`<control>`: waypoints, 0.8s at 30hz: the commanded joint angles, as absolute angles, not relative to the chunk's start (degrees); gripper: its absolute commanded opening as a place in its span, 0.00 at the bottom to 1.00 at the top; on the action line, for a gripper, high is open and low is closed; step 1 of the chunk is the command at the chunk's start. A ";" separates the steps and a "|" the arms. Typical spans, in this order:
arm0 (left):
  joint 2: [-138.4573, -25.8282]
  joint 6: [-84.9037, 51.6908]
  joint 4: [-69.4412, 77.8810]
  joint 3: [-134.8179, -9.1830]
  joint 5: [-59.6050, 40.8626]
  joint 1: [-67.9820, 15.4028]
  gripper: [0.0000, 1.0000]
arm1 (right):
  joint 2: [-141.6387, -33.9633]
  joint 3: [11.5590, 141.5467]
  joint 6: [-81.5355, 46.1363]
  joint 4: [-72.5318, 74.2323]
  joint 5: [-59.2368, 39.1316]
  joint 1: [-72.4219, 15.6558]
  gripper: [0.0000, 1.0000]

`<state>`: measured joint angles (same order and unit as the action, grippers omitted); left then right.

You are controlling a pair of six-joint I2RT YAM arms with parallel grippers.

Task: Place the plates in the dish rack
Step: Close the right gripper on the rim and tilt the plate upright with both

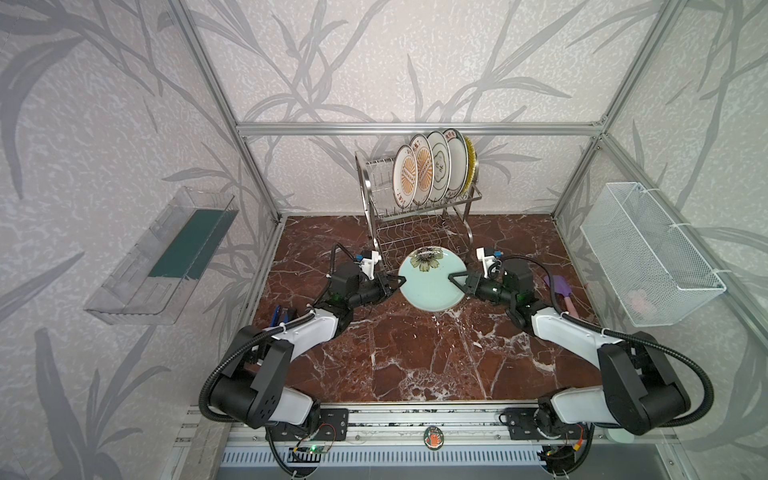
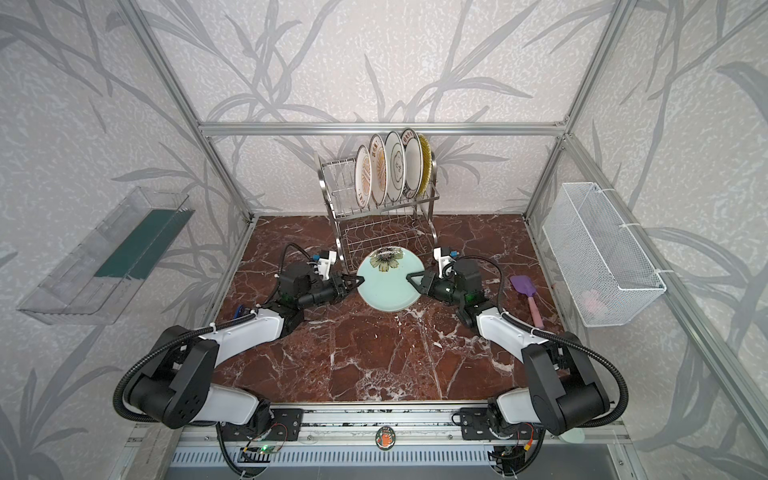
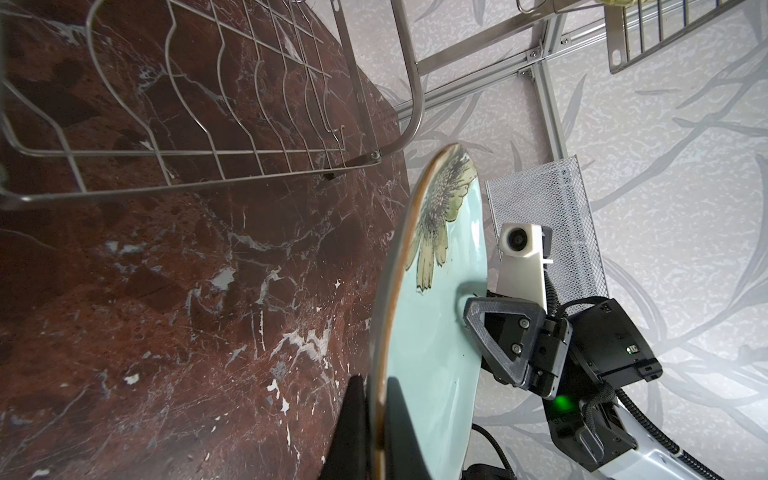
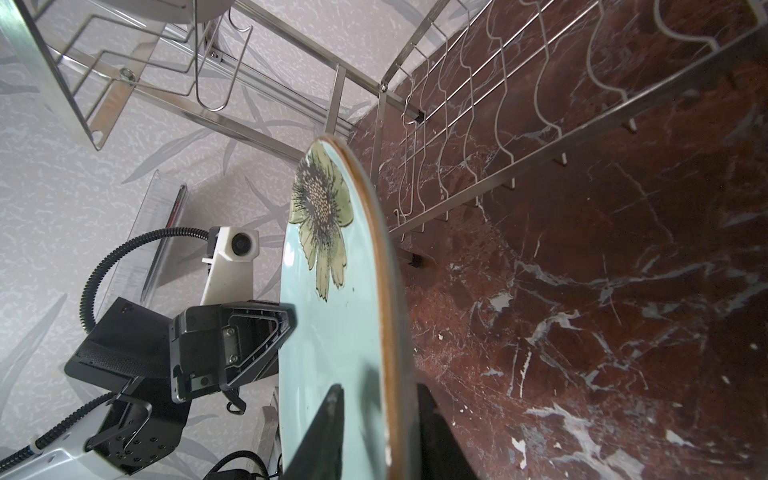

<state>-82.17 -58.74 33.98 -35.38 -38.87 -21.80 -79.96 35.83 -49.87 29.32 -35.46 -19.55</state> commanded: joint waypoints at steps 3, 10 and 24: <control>-81.21 -59.78 41.35 -37.46 -41.39 -22.32 0.00 | -80.39 36.10 -50.24 32.87 -36.74 -20.30 0.21; -80.96 -59.59 40.98 -37.53 -41.31 -22.32 0.00 | -80.48 36.11 -50.19 32.92 -36.72 -20.39 0.09; -78.42 -57.32 36.34 -37.46 -39.22 -22.32 0.00 | -80.11 35.86 -50.54 33.39 -36.83 -20.48 0.00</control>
<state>-81.80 -57.10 32.91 -35.38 -38.37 -21.82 -80.25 35.83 -52.49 31.00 -35.46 -19.75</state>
